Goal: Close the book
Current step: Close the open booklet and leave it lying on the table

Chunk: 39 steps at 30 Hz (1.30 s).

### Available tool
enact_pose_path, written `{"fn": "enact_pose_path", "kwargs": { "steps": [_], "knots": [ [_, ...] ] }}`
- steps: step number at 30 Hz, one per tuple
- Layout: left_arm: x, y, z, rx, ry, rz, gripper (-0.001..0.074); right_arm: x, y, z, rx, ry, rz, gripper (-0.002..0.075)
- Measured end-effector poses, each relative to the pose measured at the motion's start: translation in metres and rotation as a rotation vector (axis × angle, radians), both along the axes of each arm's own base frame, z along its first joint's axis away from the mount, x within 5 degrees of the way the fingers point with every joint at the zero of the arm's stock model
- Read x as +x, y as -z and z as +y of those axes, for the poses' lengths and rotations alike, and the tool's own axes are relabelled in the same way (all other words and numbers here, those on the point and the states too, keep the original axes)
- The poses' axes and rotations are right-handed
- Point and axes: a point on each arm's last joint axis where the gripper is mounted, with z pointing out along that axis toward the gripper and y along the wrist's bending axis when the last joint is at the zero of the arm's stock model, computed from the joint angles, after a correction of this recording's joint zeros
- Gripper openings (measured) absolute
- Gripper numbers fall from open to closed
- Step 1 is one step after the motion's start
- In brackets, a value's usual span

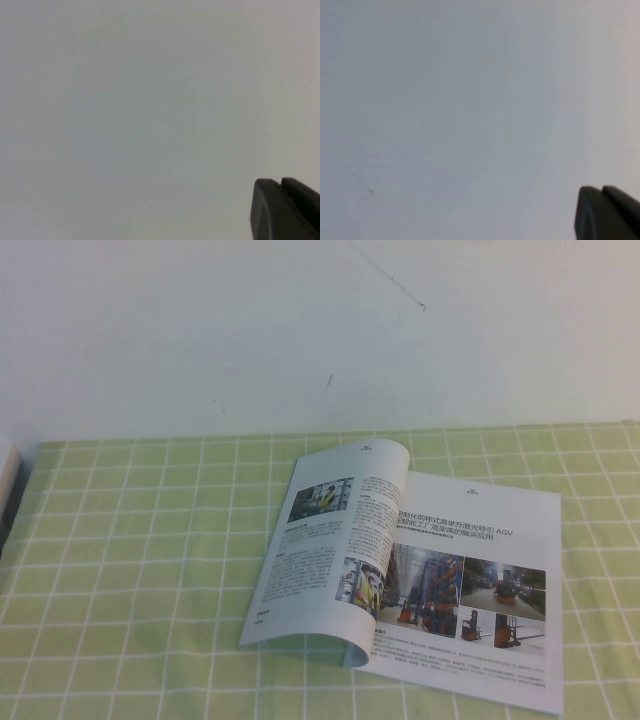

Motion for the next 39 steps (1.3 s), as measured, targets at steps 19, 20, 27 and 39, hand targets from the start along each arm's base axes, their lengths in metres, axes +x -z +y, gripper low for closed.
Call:
{"fn": "enact_pose_path", "kwargs": {
  "steps": [19,20,27,39],
  "knots": [
    [0.095,-0.076,-0.012,-0.218,0.117,0.590,-0.0003,0.118,-0.050,0.022,-0.077,-0.278,0.916,-0.0004],
    [0.104,-0.069,-0.013,-0.203,0.126,0.665,-0.0003,0.130,-0.044,0.025,-0.075,-0.316,0.955,-0.0004],
    [0.160,-0.041,-0.037,-0.121,0.309,0.962,-0.0003,0.192,0.024,0.047,-0.035,-0.491,1.244,-0.0004],
    [0.248,0.005,-0.107,0.005,0.551,1.112,-0.0003,0.226,0.116,0.101,-0.136,-0.528,1.453,-0.0004]
  ]
}}
